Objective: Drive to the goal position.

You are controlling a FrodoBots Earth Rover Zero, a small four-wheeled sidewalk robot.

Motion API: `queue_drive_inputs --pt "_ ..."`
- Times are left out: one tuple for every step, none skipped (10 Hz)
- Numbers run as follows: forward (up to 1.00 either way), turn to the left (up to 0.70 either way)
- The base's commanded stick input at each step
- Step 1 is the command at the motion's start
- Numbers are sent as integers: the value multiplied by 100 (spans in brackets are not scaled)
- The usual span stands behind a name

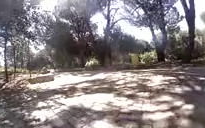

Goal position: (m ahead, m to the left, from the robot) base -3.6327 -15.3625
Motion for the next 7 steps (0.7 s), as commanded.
queue_drive_inputs --pt "70 0" --pt "70 0" --pt "70 0" --pt "70 0" --pt "70 0" --pt "70 0" --pt "70 0"
